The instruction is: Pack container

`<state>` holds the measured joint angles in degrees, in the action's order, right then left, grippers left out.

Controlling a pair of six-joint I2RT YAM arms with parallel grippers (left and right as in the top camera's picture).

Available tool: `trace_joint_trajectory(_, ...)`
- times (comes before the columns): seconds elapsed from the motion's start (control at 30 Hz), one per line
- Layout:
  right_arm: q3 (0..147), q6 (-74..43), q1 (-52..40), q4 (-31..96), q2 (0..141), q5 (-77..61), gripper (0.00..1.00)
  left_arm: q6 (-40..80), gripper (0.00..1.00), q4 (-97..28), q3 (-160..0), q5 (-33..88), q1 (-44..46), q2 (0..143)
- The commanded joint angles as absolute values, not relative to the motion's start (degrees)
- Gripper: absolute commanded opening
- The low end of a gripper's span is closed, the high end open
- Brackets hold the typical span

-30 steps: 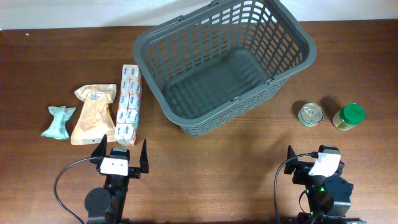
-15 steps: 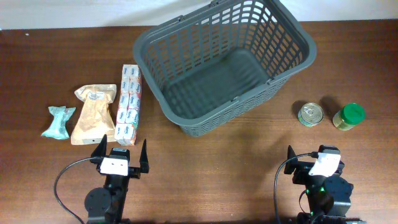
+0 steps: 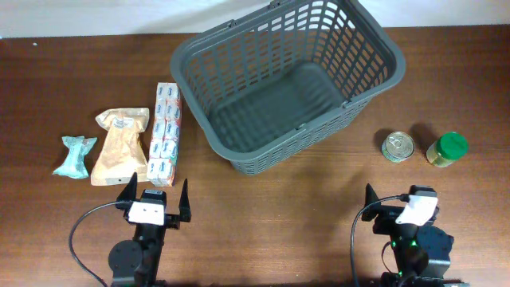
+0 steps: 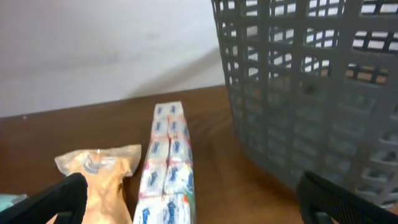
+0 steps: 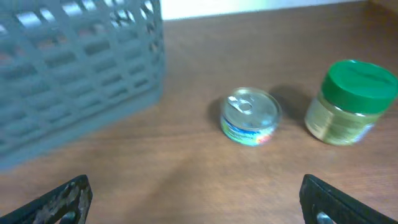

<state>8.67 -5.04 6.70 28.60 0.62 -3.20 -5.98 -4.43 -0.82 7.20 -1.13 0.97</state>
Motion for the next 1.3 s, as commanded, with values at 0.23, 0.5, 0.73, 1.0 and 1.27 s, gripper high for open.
trace_joint_trajectory(0.23, 26.06, -15.22, 6.39, 29.15, 5.19, -10.94, 0.99, -7.38, 0.99, -25.02, -28.32, 8.75, -1.34, 12.34)
trace_joint_trajectory(0.5, 63.11, -13.89, 6.39, 53.10, 38.70, -11.16, 0.99, -12.38, 0.99, -49.87, -70.37, 9.67, -1.32, 45.60)
trace_joint_trajectory(0.73, 101.73, -13.69, 6.39, 67.79, 63.99, -30.00, 0.99, -12.27, 0.99, -65.84, -105.34, 11.25, -1.32, 65.41)
trace_joint_trajectory(1.0, 127.22, -12.58, 6.39, 70.89, 79.53, -39.00, 0.90, -10.46, 0.99, -67.37, -116.16, 22.31, -1.26, 68.38)
trace_joint_trajectory(1.27, 133.88, -12.84, 6.37, 77.58, 90.91, -33.19, 0.60, -0.78, 0.54, -77.67, -116.14, 26.04, -0.58, 72.97)
